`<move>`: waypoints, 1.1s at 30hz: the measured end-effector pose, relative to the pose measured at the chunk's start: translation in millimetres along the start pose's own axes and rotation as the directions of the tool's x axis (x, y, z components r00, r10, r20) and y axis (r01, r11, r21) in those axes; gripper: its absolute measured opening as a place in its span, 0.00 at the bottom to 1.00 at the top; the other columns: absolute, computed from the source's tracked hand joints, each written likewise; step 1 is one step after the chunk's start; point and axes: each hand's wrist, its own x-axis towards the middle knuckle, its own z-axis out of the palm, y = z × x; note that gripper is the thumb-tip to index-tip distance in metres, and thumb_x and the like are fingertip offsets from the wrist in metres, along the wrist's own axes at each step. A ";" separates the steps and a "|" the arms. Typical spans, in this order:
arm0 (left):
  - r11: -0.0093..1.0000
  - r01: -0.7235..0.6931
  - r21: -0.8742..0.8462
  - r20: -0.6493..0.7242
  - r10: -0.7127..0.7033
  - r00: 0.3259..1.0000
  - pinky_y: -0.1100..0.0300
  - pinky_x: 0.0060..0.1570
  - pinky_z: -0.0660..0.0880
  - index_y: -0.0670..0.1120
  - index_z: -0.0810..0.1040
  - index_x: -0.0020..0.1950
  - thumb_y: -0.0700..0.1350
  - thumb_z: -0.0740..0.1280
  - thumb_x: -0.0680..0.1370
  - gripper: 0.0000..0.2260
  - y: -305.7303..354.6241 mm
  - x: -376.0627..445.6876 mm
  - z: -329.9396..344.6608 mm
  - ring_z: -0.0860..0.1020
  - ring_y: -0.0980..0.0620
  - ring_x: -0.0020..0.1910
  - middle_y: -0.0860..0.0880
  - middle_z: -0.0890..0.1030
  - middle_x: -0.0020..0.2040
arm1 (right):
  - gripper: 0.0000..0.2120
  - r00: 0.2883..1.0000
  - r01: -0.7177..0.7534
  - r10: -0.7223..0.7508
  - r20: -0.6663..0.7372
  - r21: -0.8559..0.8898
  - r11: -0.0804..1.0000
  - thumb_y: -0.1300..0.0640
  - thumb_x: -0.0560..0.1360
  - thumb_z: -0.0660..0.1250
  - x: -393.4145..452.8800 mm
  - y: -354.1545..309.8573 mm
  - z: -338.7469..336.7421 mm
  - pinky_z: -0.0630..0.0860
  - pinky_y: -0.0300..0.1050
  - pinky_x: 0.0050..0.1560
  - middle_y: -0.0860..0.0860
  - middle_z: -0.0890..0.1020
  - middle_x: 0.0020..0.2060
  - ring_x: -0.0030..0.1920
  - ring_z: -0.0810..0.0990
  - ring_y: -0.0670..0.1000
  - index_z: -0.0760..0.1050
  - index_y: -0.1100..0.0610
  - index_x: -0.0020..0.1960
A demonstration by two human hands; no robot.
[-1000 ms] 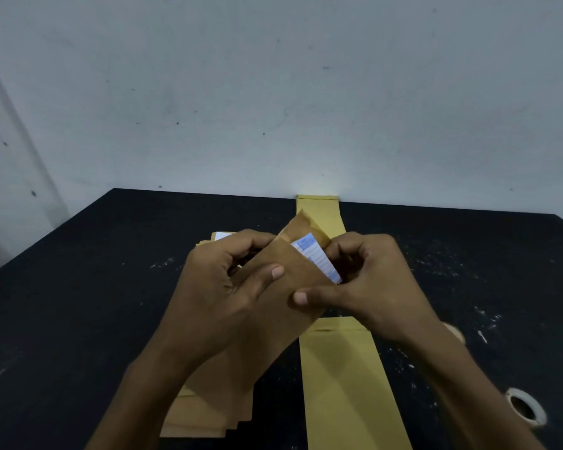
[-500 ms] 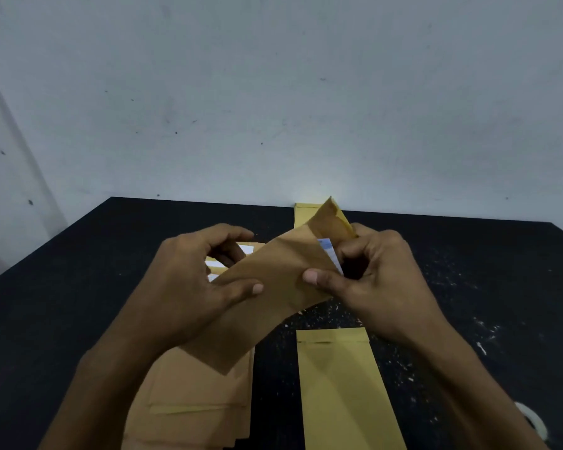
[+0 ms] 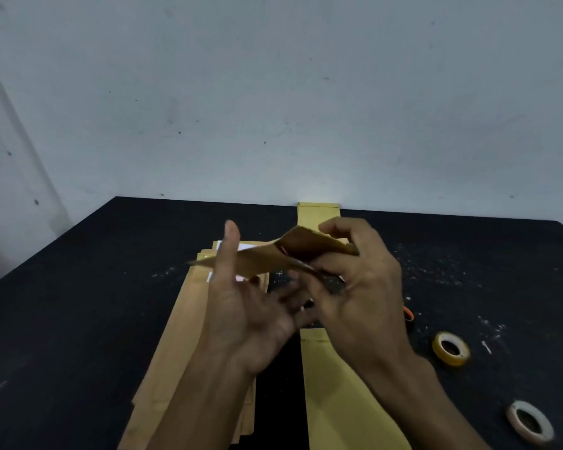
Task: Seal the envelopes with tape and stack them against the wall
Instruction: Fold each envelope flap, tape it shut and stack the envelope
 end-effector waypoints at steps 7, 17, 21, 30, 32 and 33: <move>0.986 -0.020 -0.168 -0.082 0.006 0.997 0.45 0.56 0.77 0.36 0.79 0.52 0.60 0.73 0.68 0.29 15.1 13.2 8.3 0.82 0.39 0.49 0.37 0.82 0.49 | 0.10 0.996 0.083 -0.086 0.003 -0.317 0.945 0.54 0.69 0.77 -15.1 -7.5 1.4 0.75 0.60 0.59 0.59 0.74 0.65 0.69 0.68 0.60 0.84 0.55 0.50; 0.987 -0.036 -0.159 -0.056 0.027 0.998 0.45 0.43 0.81 0.37 0.81 0.46 0.60 0.71 0.70 0.25 13.0 11.0 7.5 0.84 0.42 0.35 0.39 0.83 0.40 | 0.16 0.998 0.065 -0.066 0.002 -0.165 0.984 0.59 0.73 0.71 -32.9 -32.8 17.3 0.80 0.49 0.53 0.53 0.82 0.54 0.54 0.81 0.53 0.80 0.58 0.60; 0.992 -0.010 -0.127 -0.104 -0.003 0.995 0.43 0.59 0.77 0.34 0.76 0.57 0.60 0.75 0.62 0.35 12.5 13.6 3.5 0.82 0.36 0.53 0.33 0.82 0.52 | 0.13 0.993 0.107 -0.093 0.076 -0.215 0.971 0.60 0.68 0.73 -23.2 -32.3 14.7 0.80 0.45 0.44 0.51 0.85 0.44 0.44 0.83 0.54 0.83 0.55 0.52; 0.996 0.036 -0.080 -0.078 -0.042 0.996 0.51 0.52 0.79 0.41 0.85 0.47 0.59 0.75 0.66 0.23 7.0 15.8 4.4 0.84 0.44 0.39 0.43 0.85 0.43 | 0.11 0.995 0.047 -0.029 0.096 -0.199 0.979 0.60 0.67 0.66 -11.0 -26.9 12.4 0.80 0.55 0.35 0.55 0.85 0.38 0.38 0.82 0.61 0.84 0.57 0.46; 0.995 0.073 -0.065 -0.059 -0.077 0.995 0.51 0.56 0.78 0.42 0.83 0.59 0.60 0.74 0.68 0.28 6.9 16.4 5.2 0.84 0.44 0.48 0.43 0.85 0.51 | 0.15 0.994 0.068 -0.051 0.100 -0.165 0.984 0.58 0.70 0.60 -9.9 -25.5 11.7 0.81 0.54 0.36 0.54 0.85 0.39 0.39 0.83 0.60 0.84 0.57 0.49; 0.995 0.083 -0.055 -0.060 -0.086 0.994 0.50 0.57 0.78 0.42 0.82 0.62 0.61 0.74 0.68 0.30 6.6 17.0 5.6 0.84 0.44 0.50 0.43 0.85 0.53 | 0.18 0.991 0.073 -0.056 0.118 -0.146 0.987 0.56 0.71 0.57 -9.8 -25.4 11.4 0.81 0.54 0.36 0.54 0.85 0.40 0.39 0.83 0.60 0.84 0.57 0.49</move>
